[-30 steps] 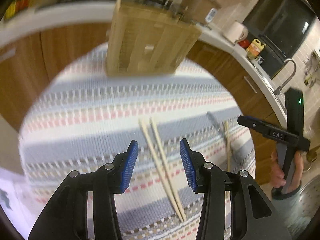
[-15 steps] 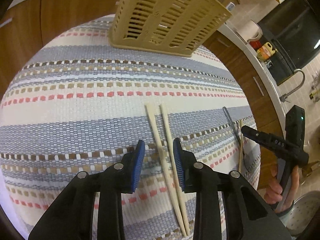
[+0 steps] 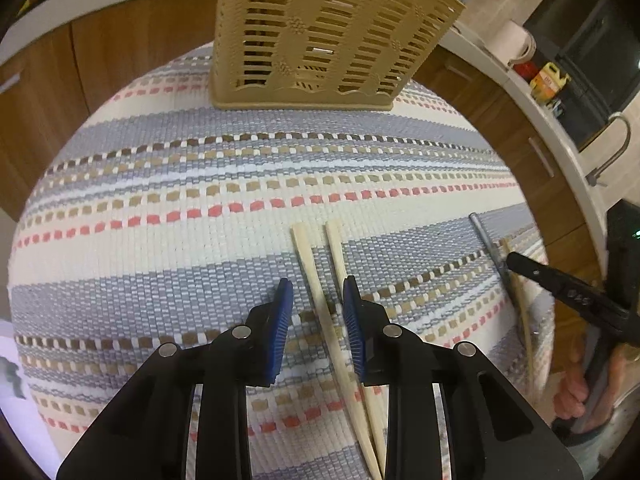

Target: Organize utensils

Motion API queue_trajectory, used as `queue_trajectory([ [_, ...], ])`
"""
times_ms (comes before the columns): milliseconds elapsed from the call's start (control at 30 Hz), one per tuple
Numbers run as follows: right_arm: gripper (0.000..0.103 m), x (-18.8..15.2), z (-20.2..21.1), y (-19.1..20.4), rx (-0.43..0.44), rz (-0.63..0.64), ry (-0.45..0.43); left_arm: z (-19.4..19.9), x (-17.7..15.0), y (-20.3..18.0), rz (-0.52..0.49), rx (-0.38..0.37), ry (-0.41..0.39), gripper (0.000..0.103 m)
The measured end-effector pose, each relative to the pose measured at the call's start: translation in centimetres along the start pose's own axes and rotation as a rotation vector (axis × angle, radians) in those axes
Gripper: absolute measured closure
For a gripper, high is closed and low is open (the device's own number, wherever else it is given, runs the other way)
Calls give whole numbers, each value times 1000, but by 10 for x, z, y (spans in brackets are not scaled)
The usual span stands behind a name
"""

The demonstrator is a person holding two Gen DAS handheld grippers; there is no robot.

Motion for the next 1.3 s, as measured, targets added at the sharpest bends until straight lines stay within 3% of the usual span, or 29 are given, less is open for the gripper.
queue_trajectory([
  [133,100,1,11,17,52,40,-27,-6,0,-17,-68,98,-21,80],
  [233,100,3,13,36,83,86,-36,-9,0,-23,-95,168,-44,98],
  [433,100,13,-10,71,89,169,3,-3,1,4,59,51,-72,100],
  [633,100,35,-31,88,60,214,30,6,1,27,131,8,-77,101],
  [767,96,41,-44,83,53,199,114,9,0,32,129,1,-71,101],
  [900,63,40,-43,78,18,224,155,7,-1,32,112,-2,-62,100],
  [1100,63,19,-40,91,54,285,262,0,1,25,76,-8,-10,100],
  [1300,67,0,-39,114,-86,399,303,1,-7,18,26,22,49,98],
])
Point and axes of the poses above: each gripper's, at about its wrist camera, not at the fingertips, and z roughly against the way its jaws point, y to its left, x to its top, the point moved 1 cm from there along -z, roughly the way its jaws point, and after that the axes turned 3 degrees about z, right-handed, at the moved point
